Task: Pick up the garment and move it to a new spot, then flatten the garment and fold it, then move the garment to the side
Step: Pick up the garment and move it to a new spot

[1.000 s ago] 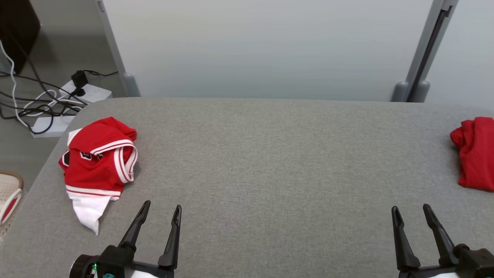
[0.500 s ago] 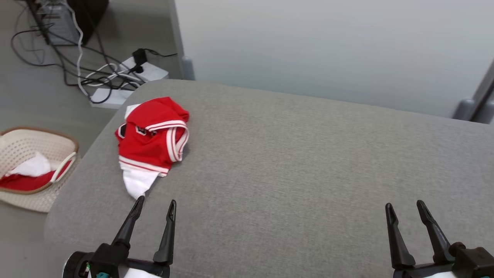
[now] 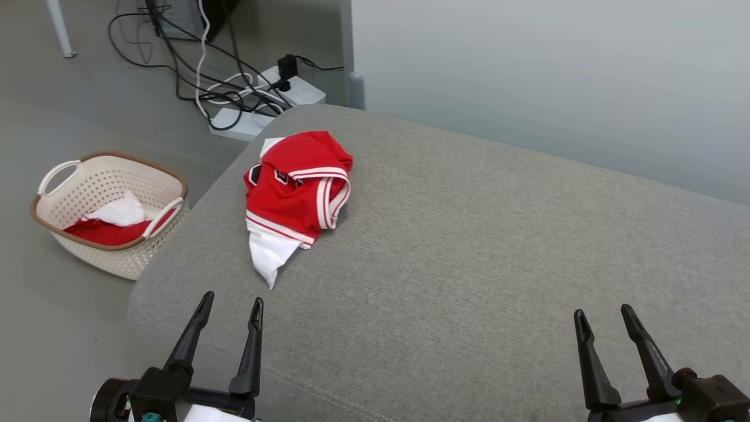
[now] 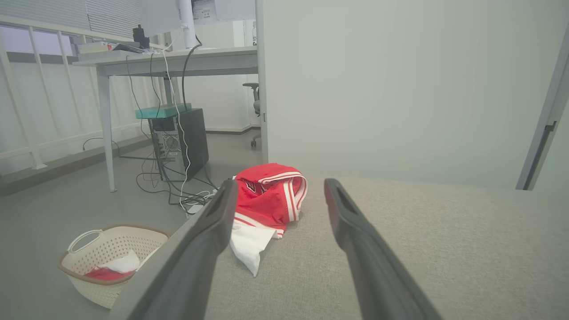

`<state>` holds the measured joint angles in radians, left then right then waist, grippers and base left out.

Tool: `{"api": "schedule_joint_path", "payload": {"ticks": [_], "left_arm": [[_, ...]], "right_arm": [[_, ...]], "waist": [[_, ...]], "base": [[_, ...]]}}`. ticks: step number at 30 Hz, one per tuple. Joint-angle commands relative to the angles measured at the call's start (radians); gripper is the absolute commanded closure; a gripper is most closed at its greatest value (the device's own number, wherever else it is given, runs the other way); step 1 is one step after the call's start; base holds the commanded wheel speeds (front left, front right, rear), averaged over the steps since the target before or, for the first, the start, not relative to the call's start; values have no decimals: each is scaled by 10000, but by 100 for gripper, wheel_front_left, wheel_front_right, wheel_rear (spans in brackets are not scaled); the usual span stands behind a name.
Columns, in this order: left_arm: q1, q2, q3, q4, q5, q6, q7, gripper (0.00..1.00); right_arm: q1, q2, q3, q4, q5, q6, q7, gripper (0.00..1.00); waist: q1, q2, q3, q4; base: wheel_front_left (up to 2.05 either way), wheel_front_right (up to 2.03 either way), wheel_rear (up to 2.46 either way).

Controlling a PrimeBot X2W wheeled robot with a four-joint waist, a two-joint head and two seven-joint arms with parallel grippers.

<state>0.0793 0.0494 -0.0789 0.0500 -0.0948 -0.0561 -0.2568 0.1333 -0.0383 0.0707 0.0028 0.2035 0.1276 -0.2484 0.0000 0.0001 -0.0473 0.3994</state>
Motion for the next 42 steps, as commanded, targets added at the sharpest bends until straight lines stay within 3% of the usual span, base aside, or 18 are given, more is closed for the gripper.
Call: {"api": "schedule_joint_path", "payload": {"ticks": [1, 9, 18, 34, 42], "left_arm": [[-367, 9, 335, -274, 57, 78, -49, 0], [-290, 9, 342, -240, 107, 79, -49, 0], [-225, 9, 382, -307, 78, 126, -49, 0], [-451, 9, 446, -284, 66, 125, -49, 0], [-1538, 9, 328, 209, -133, 162, -49, 0]], "right_arm": [[-264, -120, 217, -353, 77, 31, -134, 0], [-269, -120, 295, -273, 125, 31, -134, 0], [-372, -120, 485, -152, 123, 31, -134, 0], [-458, -120, 645, 0, 173, 31, -134, 0], [-530, -120, 727, 4, 20, 31, -134, 0]], "waist": [[0, -1, -25, 207], [0, -1, -146, 700], [0, -1, -96, 761], [0, -1, -43, 446], [0, -1, 139, 213]], "base": [[0, 0, 0], [0, 0, 0], [0, 0, 0], [0, 0, 0], [0, 0, 0]]}}
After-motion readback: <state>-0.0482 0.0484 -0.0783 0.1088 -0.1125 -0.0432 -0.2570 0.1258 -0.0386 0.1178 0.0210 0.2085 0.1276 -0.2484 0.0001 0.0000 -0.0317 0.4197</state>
